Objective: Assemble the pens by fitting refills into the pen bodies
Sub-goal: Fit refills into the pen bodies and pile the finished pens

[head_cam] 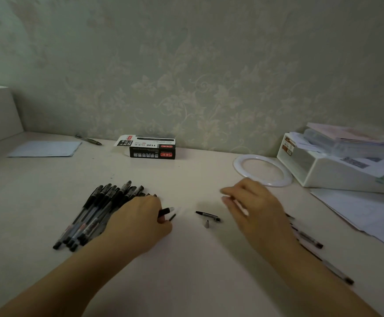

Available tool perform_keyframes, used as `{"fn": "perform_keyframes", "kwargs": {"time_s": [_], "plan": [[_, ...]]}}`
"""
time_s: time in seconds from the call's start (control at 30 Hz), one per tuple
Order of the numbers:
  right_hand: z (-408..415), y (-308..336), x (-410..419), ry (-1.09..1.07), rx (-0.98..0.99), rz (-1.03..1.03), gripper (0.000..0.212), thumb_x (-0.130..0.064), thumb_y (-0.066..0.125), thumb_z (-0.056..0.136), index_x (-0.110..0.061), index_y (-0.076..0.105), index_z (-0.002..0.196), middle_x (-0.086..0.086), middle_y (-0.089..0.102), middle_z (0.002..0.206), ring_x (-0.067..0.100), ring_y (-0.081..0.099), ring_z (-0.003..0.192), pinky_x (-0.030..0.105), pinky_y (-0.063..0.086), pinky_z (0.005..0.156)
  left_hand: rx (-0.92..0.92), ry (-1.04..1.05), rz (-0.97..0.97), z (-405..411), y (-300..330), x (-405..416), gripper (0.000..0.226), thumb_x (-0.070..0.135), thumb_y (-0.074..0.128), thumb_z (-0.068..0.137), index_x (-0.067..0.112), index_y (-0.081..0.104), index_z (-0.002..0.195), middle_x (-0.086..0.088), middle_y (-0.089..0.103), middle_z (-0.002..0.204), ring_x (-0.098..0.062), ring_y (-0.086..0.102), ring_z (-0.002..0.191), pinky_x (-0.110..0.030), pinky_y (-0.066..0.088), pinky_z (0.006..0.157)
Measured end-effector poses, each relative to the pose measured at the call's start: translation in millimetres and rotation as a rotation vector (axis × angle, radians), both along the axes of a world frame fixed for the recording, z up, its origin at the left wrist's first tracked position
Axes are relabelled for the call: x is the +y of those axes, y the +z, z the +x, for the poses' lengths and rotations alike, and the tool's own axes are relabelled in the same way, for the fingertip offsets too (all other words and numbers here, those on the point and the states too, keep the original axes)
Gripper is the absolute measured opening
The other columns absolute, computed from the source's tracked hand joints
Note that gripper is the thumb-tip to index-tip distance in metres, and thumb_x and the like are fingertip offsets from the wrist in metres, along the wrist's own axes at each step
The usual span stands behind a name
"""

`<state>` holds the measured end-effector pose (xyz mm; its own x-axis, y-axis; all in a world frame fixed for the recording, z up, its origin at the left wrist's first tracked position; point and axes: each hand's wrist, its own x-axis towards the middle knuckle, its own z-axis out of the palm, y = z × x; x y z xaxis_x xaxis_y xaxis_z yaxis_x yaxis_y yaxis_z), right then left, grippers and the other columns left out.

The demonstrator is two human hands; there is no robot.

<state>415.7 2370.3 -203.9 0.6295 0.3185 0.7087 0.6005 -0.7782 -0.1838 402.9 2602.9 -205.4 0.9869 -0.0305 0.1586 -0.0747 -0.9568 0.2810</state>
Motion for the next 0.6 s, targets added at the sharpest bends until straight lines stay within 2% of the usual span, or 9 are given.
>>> {"fn": "perform_keyframes", "kwargs": {"time_s": [0.1, 0.2, 0.3, 0.37, 0.4, 0.47, 0.53, 0.6], "plan": [[-4.4, -3.7, 16.7, 0.144, -0.093, -0.179, 0.022, -0.012, 0.074, 0.084, -0.01, 0.072, 0.106, 0.004, 0.063, 0.084, 0.025, 0.059, 0.072, 0.036, 0.051, 0.061, -0.006, -0.096, -0.29, 1.6, 3.0, -1.8, 0.022, 0.033, 0.062, 0.082, 0.015, 0.062, 0.069, 0.001, 0.055, 0.059, -0.006, 0.044, 0.049, -0.017, 0.033, 0.048], [-3.9, -7.3, 24.1, 0.179, -0.152, -0.255, 0.025, -0.013, 0.078, 0.079, -0.008, 0.073, 0.104, 0.007, 0.063, 0.08, 0.027, 0.057, 0.065, 0.037, 0.049, 0.054, 0.044, -0.236, -0.548, 0.8, 5.8, -8.3, 0.027, 0.032, 0.064, 0.083, 0.021, 0.059, 0.058, 0.007, 0.043, 0.049, -0.003, 0.036, 0.043, -0.012, 0.03, 0.042], [-2.2, -7.6, 23.2, 0.166, -0.161, -0.238, 0.008, -0.011, 0.074, 0.084, -0.007, 0.072, 0.091, 0.007, 0.06, 0.078, 0.025, 0.053, 0.065, 0.039, 0.047, 0.053, 0.044, -0.309, -0.641, 1.5, 2.0, -14.2, 0.033, 0.035, 0.063, 0.086, 0.024, 0.055, 0.056, 0.009, 0.042, 0.048, -0.001, 0.036, 0.044, -0.011, 0.03, 0.044], [-0.8, -6.4, 20.0, 0.144, -0.15, -0.213, 0.005, -0.01, 0.067, 0.088, -0.006, 0.069, 0.09, 0.007, 0.059, 0.08, 0.025, 0.054, 0.067, 0.04, 0.048, 0.057, 0.019, -0.316, -0.683, 3.3, -1.1, -15.8, 0.028, 0.047, 0.058, 0.088, 0.027, 0.059, 0.069, 0.009, 0.052, 0.053, -0.001, 0.044, 0.048, -0.011, 0.034, 0.048], [0.0, -6.0, 18.2, 0.13, -0.134, -0.177, 0.006, -0.01, 0.064, 0.091, -0.005, 0.068, 0.092, 0.007, 0.059, 0.082, 0.024, 0.055, 0.069, 0.039, 0.049, 0.059, 0.012, -0.313, -0.697, 4.3, -2.6, -15.7, 0.023, 0.052, 0.053, 0.089, 0.032, 0.06, 0.08, 0.009, 0.058, 0.059, 0.0, 0.048, 0.051, -0.013, 0.038, 0.05], [0.5, -5.8, 14.5, 0.096, -0.063, -0.004, 0.006, -0.009, 0.059, 0.095, -0.007, 0.065, 0.095, 0.002, 0.06, 0.085, 0.019, 0.056, 0.072, 0.033, 0.049, 0.063, 0.004, -0.317, -0.725, 6.9, -5.6, -15.2, 0.014, 0.048, 0.044, 0.095, 0.042, 0.057, 0.097, 0.01, 0.061, 0.066, -0.001, 0.047, 0.052, -0.018, 0.04, 0.051], [0.1, -5.8, 11.7, 0.076, 0.089, 0.266, 0.007, -0.012, 0.056, 0.098, -0.015, 0.061, 0.094, -0.005, 0.061, 0.08, 0.011, 0.056, 0.07, 0.024, 0.048, 0.065, -0.02, -0.332, -0.718, 7.1, -7.6, -15.3, 0.016, 0.04, 0.042, 0.098, 0.046, 0.057, 0.099, 0.011, 0.058, 0.065, -0.002, 0.044, 0.052, -0.021, 0.04, 0.051], [-0.1, -5.2, 11.7, 0.131, 0.354, 0.642, 0.01, -0.015, 0.054, 0.099, -0.019, 0.059, 0.092, -0.002, 0.065, 0.076, 0.008, 0.06, 0.066, 0.019, 0.05, 0.064, -0.028, -0.348, -0.693, 5.6, -8.4, -16.5, 0.016, 0.04, 0.044, 0.098, 0.047, 0.057, 0.099, 0.014, 0.057, 0.066, 0.0, 0.046, 0.053, -0.018, 0.041, 0.052]]}}
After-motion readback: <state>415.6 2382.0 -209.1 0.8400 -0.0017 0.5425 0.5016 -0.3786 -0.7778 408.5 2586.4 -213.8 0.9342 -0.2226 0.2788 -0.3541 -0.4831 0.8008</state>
